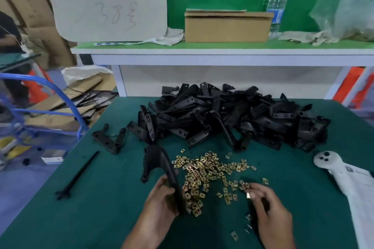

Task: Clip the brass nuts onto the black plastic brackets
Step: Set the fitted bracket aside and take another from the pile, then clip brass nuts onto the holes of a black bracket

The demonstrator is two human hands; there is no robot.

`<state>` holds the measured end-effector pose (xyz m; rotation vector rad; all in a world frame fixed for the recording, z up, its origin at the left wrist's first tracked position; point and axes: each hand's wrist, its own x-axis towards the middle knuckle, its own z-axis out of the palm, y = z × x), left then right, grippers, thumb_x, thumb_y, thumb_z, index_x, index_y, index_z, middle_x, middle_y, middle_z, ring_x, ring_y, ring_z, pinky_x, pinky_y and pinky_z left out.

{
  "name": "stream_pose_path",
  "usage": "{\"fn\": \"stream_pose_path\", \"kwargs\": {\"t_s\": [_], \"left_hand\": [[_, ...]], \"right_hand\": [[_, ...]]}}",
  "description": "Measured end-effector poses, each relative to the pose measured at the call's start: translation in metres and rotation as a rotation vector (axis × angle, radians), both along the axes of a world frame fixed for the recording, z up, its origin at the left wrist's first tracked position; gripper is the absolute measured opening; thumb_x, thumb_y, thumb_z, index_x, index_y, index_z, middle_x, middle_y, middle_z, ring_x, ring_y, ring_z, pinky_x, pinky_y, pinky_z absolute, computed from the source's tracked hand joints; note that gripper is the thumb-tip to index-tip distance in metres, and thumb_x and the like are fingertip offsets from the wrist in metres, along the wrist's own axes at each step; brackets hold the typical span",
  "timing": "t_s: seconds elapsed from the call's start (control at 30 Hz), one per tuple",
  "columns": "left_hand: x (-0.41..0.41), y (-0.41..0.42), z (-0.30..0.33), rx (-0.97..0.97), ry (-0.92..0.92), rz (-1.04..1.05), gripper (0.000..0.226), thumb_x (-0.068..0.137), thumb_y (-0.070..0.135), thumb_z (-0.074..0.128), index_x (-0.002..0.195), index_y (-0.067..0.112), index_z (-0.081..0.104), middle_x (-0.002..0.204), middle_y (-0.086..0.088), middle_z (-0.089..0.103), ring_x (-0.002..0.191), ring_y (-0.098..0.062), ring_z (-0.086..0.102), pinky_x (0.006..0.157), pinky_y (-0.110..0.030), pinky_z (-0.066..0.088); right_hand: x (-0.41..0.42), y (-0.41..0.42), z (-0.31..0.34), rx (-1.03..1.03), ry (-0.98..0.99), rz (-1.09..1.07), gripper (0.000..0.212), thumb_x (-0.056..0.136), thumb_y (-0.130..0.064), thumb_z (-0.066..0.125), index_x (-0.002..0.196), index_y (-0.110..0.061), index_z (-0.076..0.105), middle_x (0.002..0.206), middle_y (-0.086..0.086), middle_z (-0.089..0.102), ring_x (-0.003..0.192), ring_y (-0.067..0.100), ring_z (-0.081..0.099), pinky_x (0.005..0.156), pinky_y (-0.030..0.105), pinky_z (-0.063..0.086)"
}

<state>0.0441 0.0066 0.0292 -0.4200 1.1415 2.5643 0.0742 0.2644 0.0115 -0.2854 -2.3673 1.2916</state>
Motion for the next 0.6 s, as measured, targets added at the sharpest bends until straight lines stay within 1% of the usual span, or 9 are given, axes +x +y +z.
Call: {"fn": "stream_pose_path", "kwargs": {"t_s": [0.03, 0.1, 0.17, 0.23, 0.27, 0.37, 0.43, 0.5, 0.6], "left_hand": [[-0.001, 0.001, -0.002, -0.087, 0.006, 0.013, 0.041, 0.088, 0.007, 0.057, 0.129, 0.010, 0.061, 0.084, -0.008, 0.063, 0.073, -0.023, 0.063, 0.067, -0.042, 0.056], [-0.004, 0.001, -0.007, -0.347, 0.034, 0.095, 0.049, 0.099, 0.024, 0.060, 0.145, 0.013, 0.047, 0.116, 0.004, 0.063, 0.106, -0.018, 0.062, 0.094, -0.040, 0.049], [0.000, -0.002, -0.004, -0.567, 0.181, 0.108, 0.064, 0.083, 0.050, 0.069, 0.141, 0.028, 0.053, 0.132, 0.009, 0.064, 0.120, -0.014, 0.059, 0.105, -0.038, 0.045], [0.007, -0.003, 0.000, -0.593, 0.321, 0.034, 0.044, 0.075, 0.056, 0.074, 0.116, 0.048, 0.059, 0.110, -0.004, 0.074, 0.090, -0.022, 0.070, 0.078, -0.042, 0.056], [0.011, -0.003, -0.002, -0.569, 0.364, -0.007, 0.037, 0.080, 0.045, 0.073, 0.112, 0.051, 0.056, 0.108, -0.007, 0.074, 0.077, -0.027, 0.069, 0.065, -0.040, 0.056], [0.024, 0.003, -0.010, -0.458, 0.356, -0.055, 0.039, 0.091, 0.013, 0.067, 0.126, 0.024, 0.055, 0.112, -0.016, 0.073, 0.062, -0.035, 0.068, 0.046, -0.036, 0.052], [0.034, 0.011, -0.017, -0.407, 0.276, -0.105, 0.040, 0.090, 0.025, 0.071, 0.123, 0.006, 0.060, 0.095, -0.026, 0.074, 0.055, -0.034, 0.067, 0.043, -0.033, 0.052], [0.044, 0.020, -0.020, -0.432, 0.258, -0.132, 0.048, 0.086, 0.043, 0.075, 0.118, 0.009, 0.063, 0.083, -0.027, 0.073, 0.054, -0.031, 0.068, 0.045, -0.032, 0.054], [0.051, 0.028, -0.026, -0.584, 0.362, -0.027, 0.044, 0.069, 0.055, 0.079, 0.100, 0.024, 0.079, 0.081, -0.004, 0.078, 0.071, -0.011, 0.073, 0.059, -0.024, 0.056]], "right_hand": [[0.000, 0.001, 0.001, -0.096, -0.024, -0.004, 0.016, 0.087, -0.035, 0.064, 0.101, -0.042, 0.065, 0.093, -0.033, 0.071, 0.093, -0.019, 0.061, 0.081, 0.009, 0.045], [-0.003, 0.006, 0.006, -0.344, -0.049, -0.032, 0.013, 0.091, -0.032, 0.063, 0.103, -0.036, 0.066, 0.096, -0.024, 0.074, 0.094, -0.009, 0.066, 0.080, 0.022, 0.047], [-0.008, 0.013, 0.007, -0.775, -0.060, -0.071, 0.014, 0.099, -0.018, 0.059, 0.109, -0.024, 0.067, 0.095, -0.013, 0.077, 0.094, 0.005, 0.072, 0.075, 0.028, 0.050], [-0.008, 0.016, 0.009, -1.196, -0.073, -0.065, 0.017, 0.097, -0.012, 0.057, 0.112, -0.016, 0.065, 0.087, -0.005, 0.075, 0.079, 0.009, 0.074, 0.061, 0.024, 0.054], [-0.005, 0.016, 0.010, -1.304, -0.077, -0.053, 0.021, 0.093, -0.014, 0.060, 0.114, -0.015, 0.065, 0.083, -0.003, 0.072, 0.068, 0.006, 0.071, 0.054, 0.021, 0.054], [0.005, 0.008, 0.011, -1.378, -0.129, 0.015, 0.035, 0.082, -0.019, 0.065, 0.116, -0.010, 0.064, 0.077, -0.004, 0.064, 0.056, 0.003, 0.060, 0.047, 0.016, 0.051], [0.011, 0.002, 0.012, -1.379, -0.171, 0.072, 0.032, 0.080, -0.020, 0.065, 0.110, -0.008, 0.064, 0.074, -0.002, 0.062, 0.053, 0.004, 0.058, 0.045, 0.017, 0.050], [0.015, -0.005, 0.014, -1.387, -0.218, 0.125, 0.026, 0.081, -0.022, 0.065, 0.103, -0.008, 0.064, 0.073, -0.001, 0.060, 0.052, 0.005, 0.054, 0.044, 0.018, 0.049], [0.019, -0.013, 0.018, -1.377, -0.276, 0.169, 0.022, 0.085, -0.028, 0.066, 0.096, -0.009, 0.064, 0.070, -0.002, 0.055, 0.052, 0.006, 0.047, 0.045, 0.018, 0.047]]}}
